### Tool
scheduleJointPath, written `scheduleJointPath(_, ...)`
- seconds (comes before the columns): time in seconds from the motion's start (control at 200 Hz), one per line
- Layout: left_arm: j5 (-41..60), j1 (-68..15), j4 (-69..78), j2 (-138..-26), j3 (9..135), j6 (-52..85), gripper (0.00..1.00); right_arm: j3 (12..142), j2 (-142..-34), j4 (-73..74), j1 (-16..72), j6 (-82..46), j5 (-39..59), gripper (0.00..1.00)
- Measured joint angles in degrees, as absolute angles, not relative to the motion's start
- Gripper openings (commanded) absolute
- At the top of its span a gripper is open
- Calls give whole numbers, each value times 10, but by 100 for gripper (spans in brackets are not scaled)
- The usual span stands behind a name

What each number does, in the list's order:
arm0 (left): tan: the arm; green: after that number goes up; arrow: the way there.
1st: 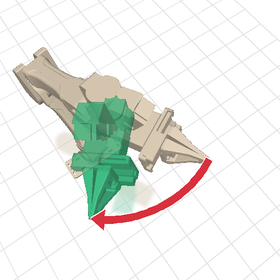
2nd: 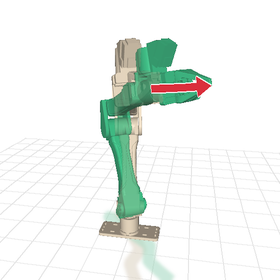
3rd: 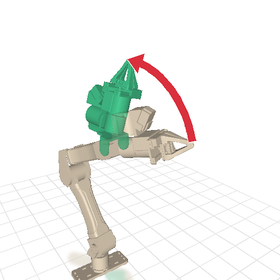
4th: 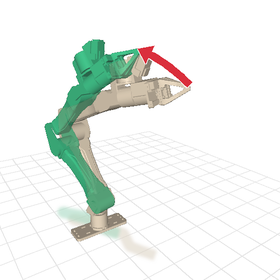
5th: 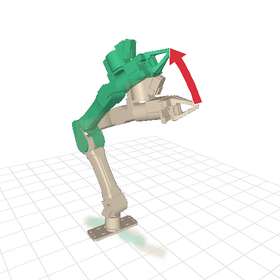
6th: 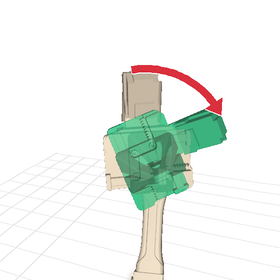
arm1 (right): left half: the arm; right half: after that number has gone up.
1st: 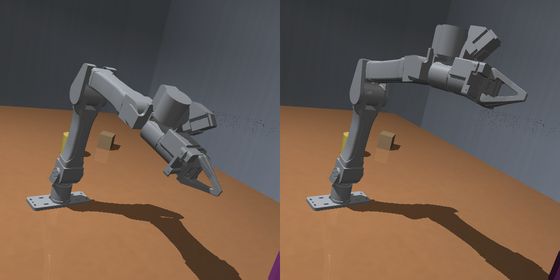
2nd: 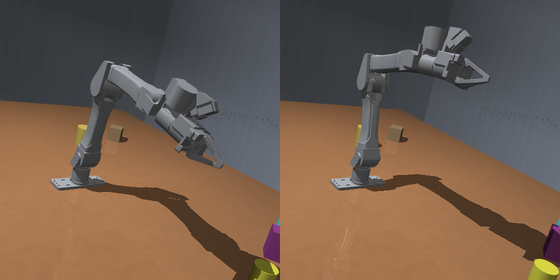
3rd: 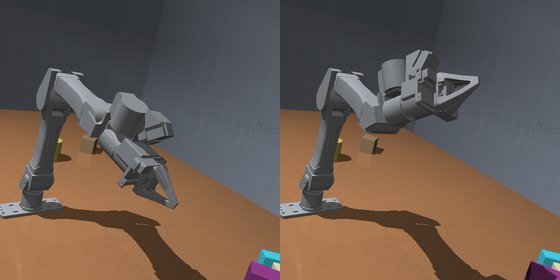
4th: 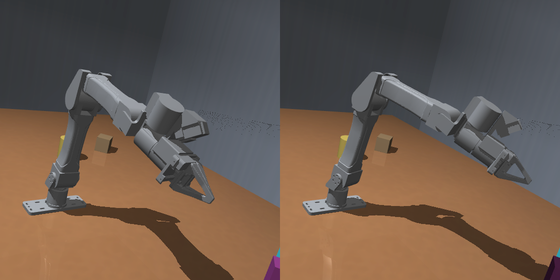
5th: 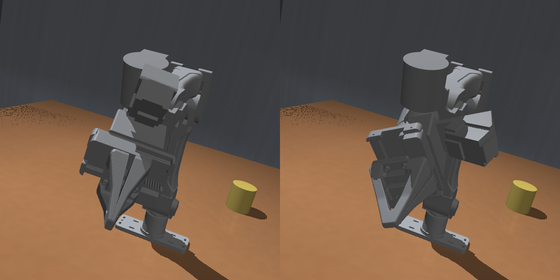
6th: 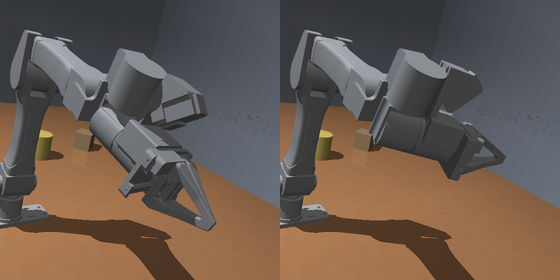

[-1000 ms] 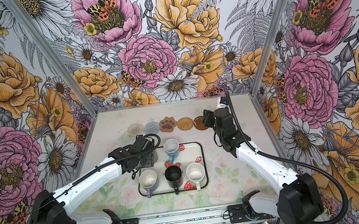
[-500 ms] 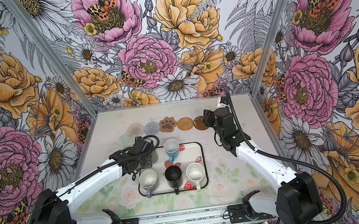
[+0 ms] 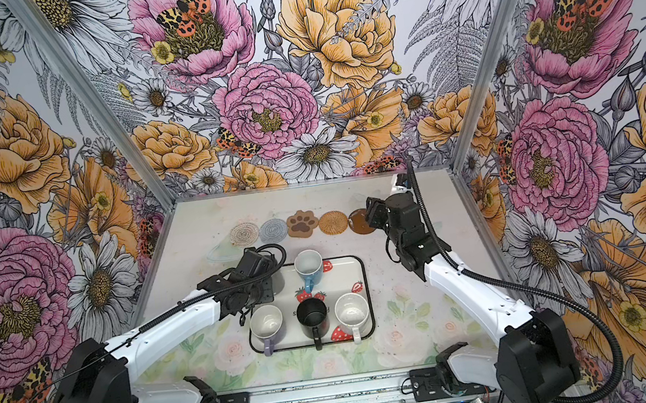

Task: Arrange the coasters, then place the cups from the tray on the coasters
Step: 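Lower the left gripper into the grey mug and grip it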

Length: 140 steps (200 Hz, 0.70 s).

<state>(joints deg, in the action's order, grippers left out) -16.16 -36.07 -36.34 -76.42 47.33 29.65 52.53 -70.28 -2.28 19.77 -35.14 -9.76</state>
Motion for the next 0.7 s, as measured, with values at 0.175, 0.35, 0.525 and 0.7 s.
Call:
scheduleJointPath(0.175, -157, -361, -356, -774, 472, 296, 29, 525, -703, -23, 198, -351, -97, 62)
scheduleJointPath(0.35, -151, -358, -350, -778, 470, 296, 21, 525, -704, -23, 198, -351, -95, 62)
scheduleJointPath(0.525, -148, -357, -343, -782, 469, 294, 12, 525, -710, -23, 194, -351, -92, 62)
scheduleJointPath(0.7, -147, -357, -343, -782, 469, 295, 0, 525, -711, -23, 194, -351, -91, 62)
